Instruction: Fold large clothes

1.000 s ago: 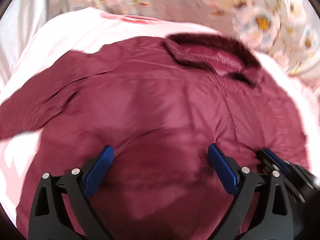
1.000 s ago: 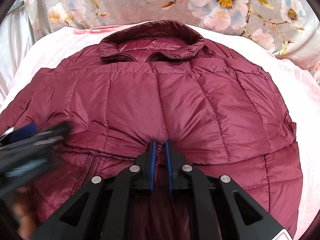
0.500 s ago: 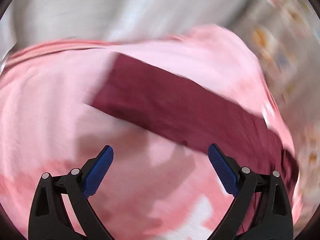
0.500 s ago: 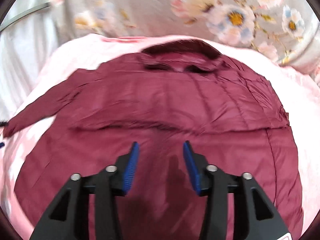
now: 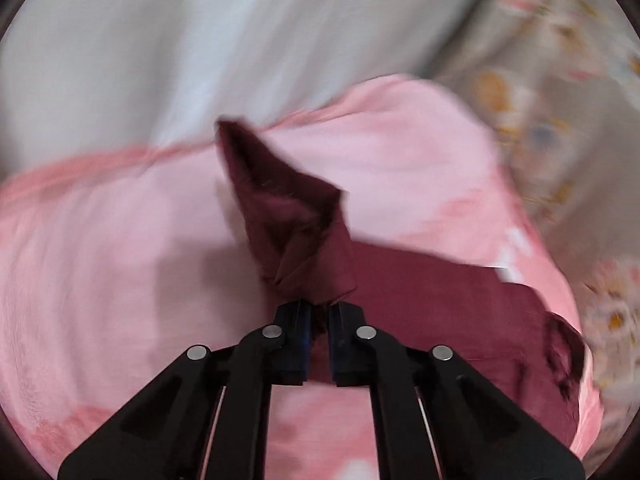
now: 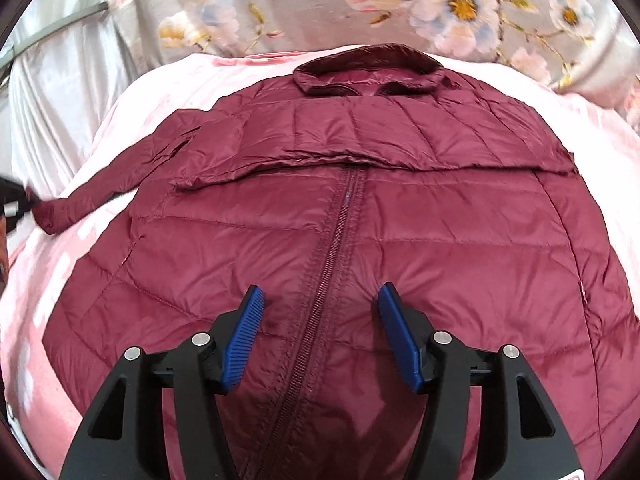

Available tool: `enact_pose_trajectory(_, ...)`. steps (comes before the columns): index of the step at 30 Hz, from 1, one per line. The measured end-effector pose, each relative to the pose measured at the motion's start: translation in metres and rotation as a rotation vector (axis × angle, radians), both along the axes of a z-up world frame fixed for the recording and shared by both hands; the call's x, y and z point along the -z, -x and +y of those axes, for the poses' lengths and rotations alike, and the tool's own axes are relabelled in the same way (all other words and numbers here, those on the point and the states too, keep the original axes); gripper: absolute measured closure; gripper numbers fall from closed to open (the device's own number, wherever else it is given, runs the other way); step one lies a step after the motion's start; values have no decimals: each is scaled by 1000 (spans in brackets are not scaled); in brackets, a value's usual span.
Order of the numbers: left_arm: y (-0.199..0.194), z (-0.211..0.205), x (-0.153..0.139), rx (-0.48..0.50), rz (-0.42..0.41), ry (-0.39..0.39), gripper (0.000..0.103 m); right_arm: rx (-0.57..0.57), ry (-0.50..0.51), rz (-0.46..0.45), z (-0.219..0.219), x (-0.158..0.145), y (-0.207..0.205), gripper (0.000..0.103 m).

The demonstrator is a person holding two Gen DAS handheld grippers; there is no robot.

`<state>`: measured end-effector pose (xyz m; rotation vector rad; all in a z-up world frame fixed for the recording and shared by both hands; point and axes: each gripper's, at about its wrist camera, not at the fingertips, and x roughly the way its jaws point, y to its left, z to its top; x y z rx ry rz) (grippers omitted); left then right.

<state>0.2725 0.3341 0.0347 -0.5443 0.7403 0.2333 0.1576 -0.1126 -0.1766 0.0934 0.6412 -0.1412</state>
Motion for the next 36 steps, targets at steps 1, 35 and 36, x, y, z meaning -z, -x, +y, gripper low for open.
enact_pose_trajectory(1, -6, -20, -17, 47, -37, -11, 99, 6, -10, -1, -1, 0, 2, 44)
enact_pose_trajectory(35, -16, -214, 80, 393, 75, 416, 24, 6, -282, 46, -98, -48, -88, 67)
enact_pose_trajectory(36, -18, -211, 83, 392, 82, 437, 25, -1, -281, 52, -97, -49, -92, 97)
